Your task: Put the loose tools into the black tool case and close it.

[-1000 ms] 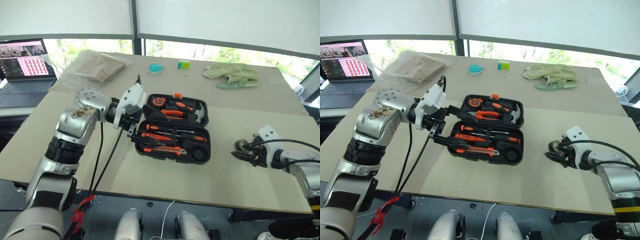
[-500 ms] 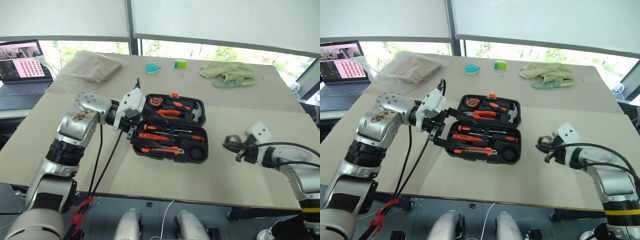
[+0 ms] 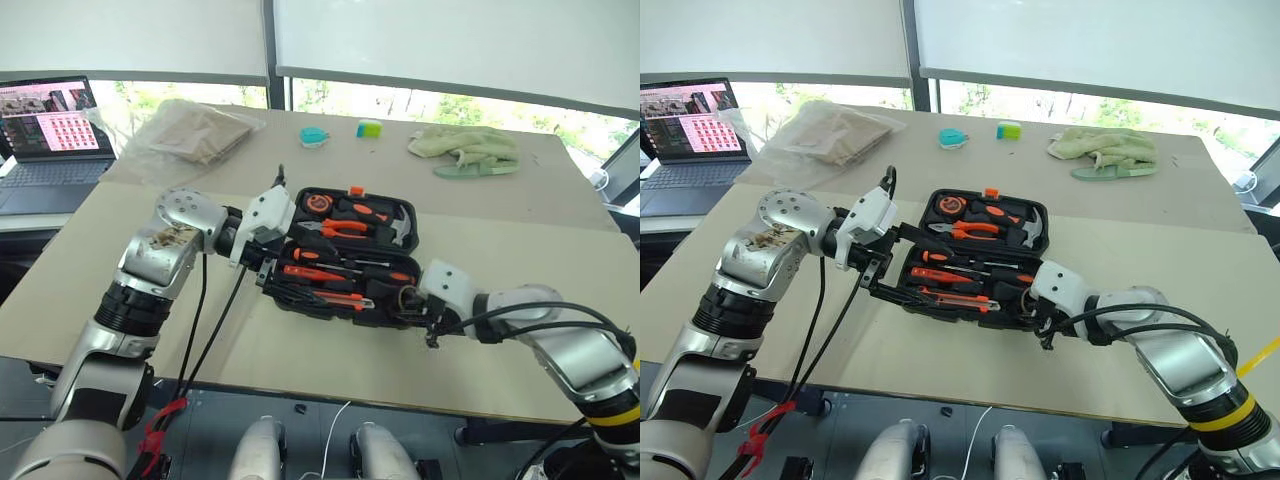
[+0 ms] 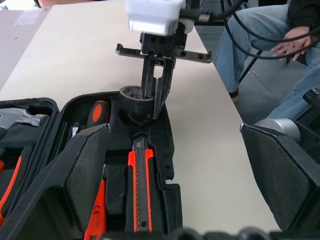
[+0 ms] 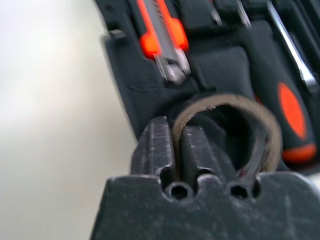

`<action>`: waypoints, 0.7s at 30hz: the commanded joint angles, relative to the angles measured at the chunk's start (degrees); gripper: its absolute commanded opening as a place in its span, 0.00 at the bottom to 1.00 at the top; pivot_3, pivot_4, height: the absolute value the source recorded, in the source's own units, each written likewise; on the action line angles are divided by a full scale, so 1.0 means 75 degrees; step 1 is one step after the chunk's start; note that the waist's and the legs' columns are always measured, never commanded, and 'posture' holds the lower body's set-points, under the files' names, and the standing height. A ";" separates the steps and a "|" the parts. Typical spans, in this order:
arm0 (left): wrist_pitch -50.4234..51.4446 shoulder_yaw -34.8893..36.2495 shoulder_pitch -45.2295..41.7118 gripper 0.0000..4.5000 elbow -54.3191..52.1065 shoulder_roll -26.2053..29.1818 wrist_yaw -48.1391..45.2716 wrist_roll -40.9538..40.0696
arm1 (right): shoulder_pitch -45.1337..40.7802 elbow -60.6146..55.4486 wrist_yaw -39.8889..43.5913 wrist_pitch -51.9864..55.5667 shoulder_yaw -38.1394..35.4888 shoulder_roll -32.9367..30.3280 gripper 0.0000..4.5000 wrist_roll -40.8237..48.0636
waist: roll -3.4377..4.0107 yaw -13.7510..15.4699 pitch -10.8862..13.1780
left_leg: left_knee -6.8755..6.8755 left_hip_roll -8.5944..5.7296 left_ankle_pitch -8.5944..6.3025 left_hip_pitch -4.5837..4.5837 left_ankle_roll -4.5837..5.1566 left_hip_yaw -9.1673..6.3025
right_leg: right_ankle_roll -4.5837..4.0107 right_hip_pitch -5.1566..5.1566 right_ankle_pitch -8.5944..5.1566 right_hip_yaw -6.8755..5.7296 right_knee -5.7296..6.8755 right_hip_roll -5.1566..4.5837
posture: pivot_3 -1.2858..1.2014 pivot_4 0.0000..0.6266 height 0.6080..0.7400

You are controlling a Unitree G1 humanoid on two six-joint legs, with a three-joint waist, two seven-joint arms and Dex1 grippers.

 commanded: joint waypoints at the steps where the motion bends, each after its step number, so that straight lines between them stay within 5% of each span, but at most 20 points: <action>1: -0.0177 0.0068 -0.0051 1.00 -0.0039 0.0022 0.0029 0.0044 | -0.0037 -0.0602 0.0262 0.0256 -0.0051 -0.0004 0.49 0.0281 | -0.0001 0.0003 0.0000 | -0.0001 0.0001 0.0000 0.0000 0.0000 -0.0001 | 0.0000 0.0001 0.0000 -0.0002 0.0000 0.0000 | 0.52 0.24 1.00; 6: -0.0219 0.0082 -0.0127 1.00 0.0124 -0.0012 0.0002 0.0111 | -0.0169 -0.0809 0.0265 0.0608 -0.0327 0.0071 0.88 0.0526 | -0.0001 -0.0008 0.0001 | -0.0001 0.0001 0.0000 -0.0001 0.0000 -0.0002 | -0.0001 0.0000 -0.0001 -0.0002 0.0001 0.0001 | 0.52 0.24 1.00; 13: -0.0417 0.0285 -0.0198 1.00 0.1647 -0.0079 0.1138 0.0855 | -0.0176 -0.0173 -0.0205 0.1263 -0.2298 0.0325 0.88 0.1367 | -0.0001 0.0001 0.0001 | 0.0000 0.0001 0.0000 0.0000 0.0000 -0.0005 | -0.0001 0.0001 0.0000 -0.0003 0.0001 0.0000 | 0.52 0.24 1.00; 16: -0.0769 0.0560 -0.0272 0.83 0.3102 -0.0058 0.2303 0.1415 | -0.0166 0.0928 -0.0489 0.1344 -0.3282 0.0451 0.71 0.1510 | -0.0003 0.0002 0.0002 | 0.0001 0.0000 0.0000 0.0001 0.0000 -0.0006 | -0.0001 0.0002 0.0000 -0.0003 0.0001 0.0001 | 0.52 0.24 1.00; 21: -0.1453 0.0480 -0.0245 0.41 0.4178 -0.0040 0.2718 0.1970 | -0.0203 0.2270 -0.0438 0.0283 -0.2949 0.0316 0.33 0.0776 | -0.0005 -0.0007 0.0003 | -0.0012 -0.0002 -0.0001 -0.0004 0.0001 0.0003 | -0.0001 -0.0008 0.0000 -0.0003 -0.0003 -0.0001 | 0.52 0.24 1.00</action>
